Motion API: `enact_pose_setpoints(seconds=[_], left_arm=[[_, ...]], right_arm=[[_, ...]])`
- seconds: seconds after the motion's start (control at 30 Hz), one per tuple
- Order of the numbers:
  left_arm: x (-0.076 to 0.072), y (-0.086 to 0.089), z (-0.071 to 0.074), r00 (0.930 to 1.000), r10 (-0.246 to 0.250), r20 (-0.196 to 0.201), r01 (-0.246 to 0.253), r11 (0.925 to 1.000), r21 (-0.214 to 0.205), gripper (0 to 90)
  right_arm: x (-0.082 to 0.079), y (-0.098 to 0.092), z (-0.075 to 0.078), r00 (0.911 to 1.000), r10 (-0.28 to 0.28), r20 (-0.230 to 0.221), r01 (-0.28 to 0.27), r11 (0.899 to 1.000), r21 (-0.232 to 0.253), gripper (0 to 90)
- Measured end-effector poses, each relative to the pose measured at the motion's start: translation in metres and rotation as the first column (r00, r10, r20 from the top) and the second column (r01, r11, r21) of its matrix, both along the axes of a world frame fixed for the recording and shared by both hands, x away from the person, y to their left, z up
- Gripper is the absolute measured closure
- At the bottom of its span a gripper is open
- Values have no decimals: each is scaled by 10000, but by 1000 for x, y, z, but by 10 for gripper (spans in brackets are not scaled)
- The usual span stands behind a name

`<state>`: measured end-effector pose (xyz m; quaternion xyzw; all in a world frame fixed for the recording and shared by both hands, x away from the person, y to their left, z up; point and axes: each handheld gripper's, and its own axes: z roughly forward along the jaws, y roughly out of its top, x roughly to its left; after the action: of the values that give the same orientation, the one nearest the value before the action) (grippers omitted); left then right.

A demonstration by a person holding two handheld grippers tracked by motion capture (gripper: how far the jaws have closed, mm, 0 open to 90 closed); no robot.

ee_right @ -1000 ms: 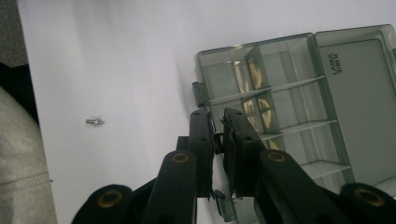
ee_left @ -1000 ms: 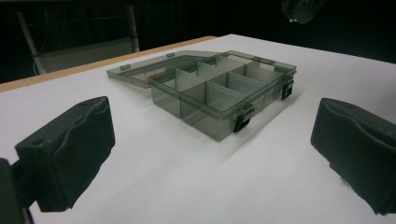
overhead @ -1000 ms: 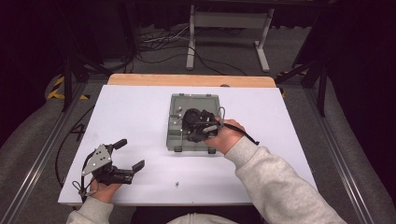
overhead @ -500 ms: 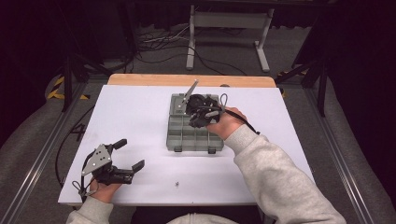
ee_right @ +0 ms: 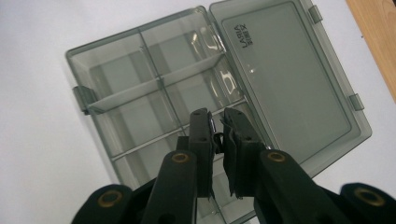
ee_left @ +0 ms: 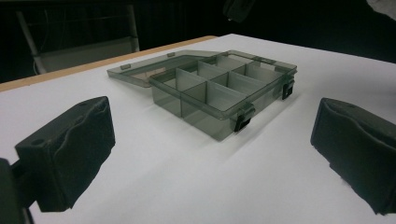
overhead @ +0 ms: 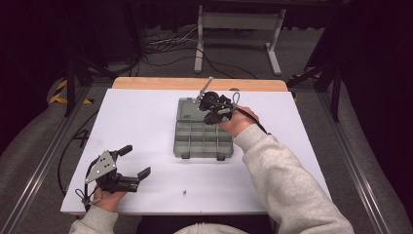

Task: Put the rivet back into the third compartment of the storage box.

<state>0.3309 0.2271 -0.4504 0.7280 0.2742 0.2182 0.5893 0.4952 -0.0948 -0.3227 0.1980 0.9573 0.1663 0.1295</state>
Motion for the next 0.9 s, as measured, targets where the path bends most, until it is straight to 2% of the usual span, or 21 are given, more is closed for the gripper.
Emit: enact_pose_setpoints(seconds=[0.2,0.4,0.47,0.9], left_arm=[[0,0,0,10000,-3,-10,3,10000,-3,3],[0,0,0,10000,-6,-17,6,10000,-12,2],[0,0,0,10000,-3,-24,3,10000,-26,3],[0,0,0,10000,-7,-27,7,10000,-10,3]], right_arm=[[14,-1,-16,9992,-294,-258,290,9995,-159,821],[21,-1,-29,9975,-503,-503,490,9985,-254,821],[23,-1,-33,9970,-519,-569,496,9979,-418,821],[29,-5,-54,9925,-764,-950,713,9959,-557,821]])
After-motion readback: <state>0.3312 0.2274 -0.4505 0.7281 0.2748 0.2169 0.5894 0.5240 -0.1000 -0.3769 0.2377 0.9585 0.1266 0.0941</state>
